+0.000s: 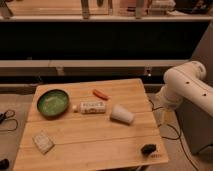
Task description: Knock the eraser over
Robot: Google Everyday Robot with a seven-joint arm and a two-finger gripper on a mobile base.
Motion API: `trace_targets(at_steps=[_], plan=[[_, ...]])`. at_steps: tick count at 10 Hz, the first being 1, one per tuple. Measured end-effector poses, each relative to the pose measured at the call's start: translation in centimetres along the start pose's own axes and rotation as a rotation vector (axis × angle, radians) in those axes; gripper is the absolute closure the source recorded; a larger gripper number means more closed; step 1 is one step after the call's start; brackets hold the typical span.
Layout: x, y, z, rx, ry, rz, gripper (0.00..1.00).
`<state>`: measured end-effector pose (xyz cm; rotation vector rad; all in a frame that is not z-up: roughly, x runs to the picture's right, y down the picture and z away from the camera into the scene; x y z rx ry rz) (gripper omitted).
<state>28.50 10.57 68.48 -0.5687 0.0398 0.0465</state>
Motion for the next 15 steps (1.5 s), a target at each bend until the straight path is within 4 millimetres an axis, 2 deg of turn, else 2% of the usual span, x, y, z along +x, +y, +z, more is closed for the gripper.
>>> trace_targets(at_steps=[9, 13, 15], plan=[[0.1, 0.2, 0.1, -0.001, 0.0, -0.003, 0.2], [0.7, 4.2, 2.8, -0.029, -0.017, -0.065, 0.2], [0.5, 4.3, 3.0, -0.034, -0.026, -0.086, 0.2]])
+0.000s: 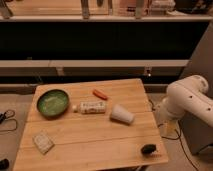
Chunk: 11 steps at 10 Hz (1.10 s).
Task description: Knock the eraser over
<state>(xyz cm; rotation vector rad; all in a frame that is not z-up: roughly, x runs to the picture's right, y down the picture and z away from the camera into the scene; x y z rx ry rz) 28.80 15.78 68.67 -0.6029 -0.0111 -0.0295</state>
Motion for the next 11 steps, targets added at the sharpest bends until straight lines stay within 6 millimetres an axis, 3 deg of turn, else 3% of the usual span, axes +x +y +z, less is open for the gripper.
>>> trace_targets(at_steps=[5, 8, 11], plan=[[-0.5, 2.5, 2.2, -0.03, -0.028, -0.039, 0.2], [-1.2, 2.8, 2.8, -0.042, -0.044, -0.056, 0.2], [-1.5, 3.9, 3.8, -0.057, -0.064, -0.079, 0.25]])
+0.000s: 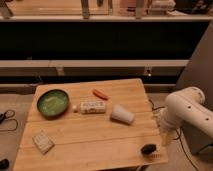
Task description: Knock the eraser over
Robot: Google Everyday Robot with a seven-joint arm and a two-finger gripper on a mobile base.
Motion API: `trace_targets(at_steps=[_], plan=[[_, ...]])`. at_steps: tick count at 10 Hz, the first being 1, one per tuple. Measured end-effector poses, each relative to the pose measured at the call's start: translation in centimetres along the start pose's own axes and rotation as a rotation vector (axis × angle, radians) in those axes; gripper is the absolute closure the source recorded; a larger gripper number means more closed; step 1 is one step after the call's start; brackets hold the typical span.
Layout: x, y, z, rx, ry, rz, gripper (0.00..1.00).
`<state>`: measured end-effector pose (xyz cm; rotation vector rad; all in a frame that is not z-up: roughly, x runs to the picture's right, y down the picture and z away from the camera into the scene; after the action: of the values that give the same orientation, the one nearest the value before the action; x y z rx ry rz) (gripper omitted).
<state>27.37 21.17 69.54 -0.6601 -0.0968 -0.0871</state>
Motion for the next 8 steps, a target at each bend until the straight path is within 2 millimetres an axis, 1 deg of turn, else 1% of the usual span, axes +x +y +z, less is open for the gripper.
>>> trace_targets(at_steps=[1, 2, 4, 5, 6, 7, 8], plan=[[-0.3, 0.1, 0.3, -0.006, -0.005, -0.007, 0.29], [-0.8, 0.2, 0.5, -0.009, -0.01, -0.016, 0.36], [-1.5, 0.7, 0.8, -0.017, -0.019, -0.026, 0.56], [-1.7, 0.9, 1.0, -0.021, -0.023, -0.029, 0.68], [-2.1, 1.2, 1.2, -0.026, -0.027, -0.036, 0.76], [-2.9, 1.5, 1.4, -0.032, -0.033, -0.044, 0.88], [-3.5, 1.7, 1.6, -0.036, -0.038, -0.051, 0.96]])
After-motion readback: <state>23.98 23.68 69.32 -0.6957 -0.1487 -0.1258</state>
